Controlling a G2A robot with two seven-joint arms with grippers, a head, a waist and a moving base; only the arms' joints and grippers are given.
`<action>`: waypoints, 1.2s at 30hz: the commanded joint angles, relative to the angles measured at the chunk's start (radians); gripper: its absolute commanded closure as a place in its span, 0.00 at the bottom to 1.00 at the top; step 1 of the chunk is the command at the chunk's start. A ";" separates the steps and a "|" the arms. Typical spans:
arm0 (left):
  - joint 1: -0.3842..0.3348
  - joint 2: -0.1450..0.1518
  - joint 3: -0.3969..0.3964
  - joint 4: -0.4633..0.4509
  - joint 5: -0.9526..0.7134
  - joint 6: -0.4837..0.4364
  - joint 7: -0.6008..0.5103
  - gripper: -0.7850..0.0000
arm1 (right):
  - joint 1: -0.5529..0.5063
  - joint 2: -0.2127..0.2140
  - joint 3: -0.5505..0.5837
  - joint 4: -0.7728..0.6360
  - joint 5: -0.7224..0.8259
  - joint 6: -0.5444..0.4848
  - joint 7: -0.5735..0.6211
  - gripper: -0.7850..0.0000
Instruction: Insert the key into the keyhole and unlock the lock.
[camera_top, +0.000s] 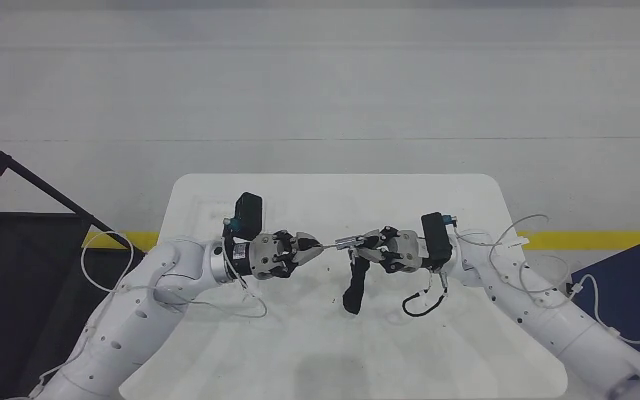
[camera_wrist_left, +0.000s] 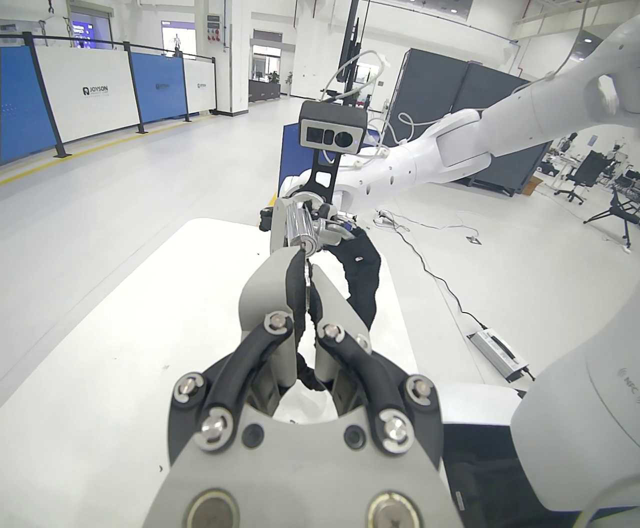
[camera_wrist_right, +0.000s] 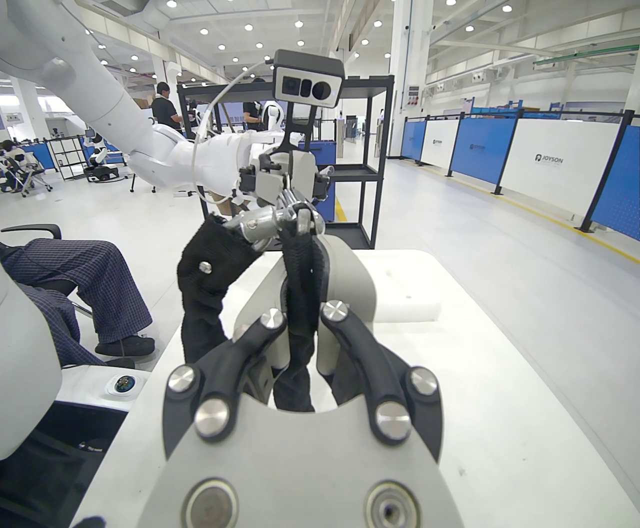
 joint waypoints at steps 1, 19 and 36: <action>0.003 -0.003 -0.001 -0.004 0.021 0.013 0.016 1.00 | 0.000 0.000 0.000 0.000 0.000 0.000 0.000 1.00; 0.098 -0.020 -0.051 -0.114 0.735 0.248 0.436 1.00 | 0.000 0.000 0.000 0.000 0.000 0.000 0.000 1.00; 0.179 -0.027 -0.017 -0.017 1.418 0.890 0.861 1.00 | 0.000 0.000 0.000 0.000 0.000 0.000 0.000 1.00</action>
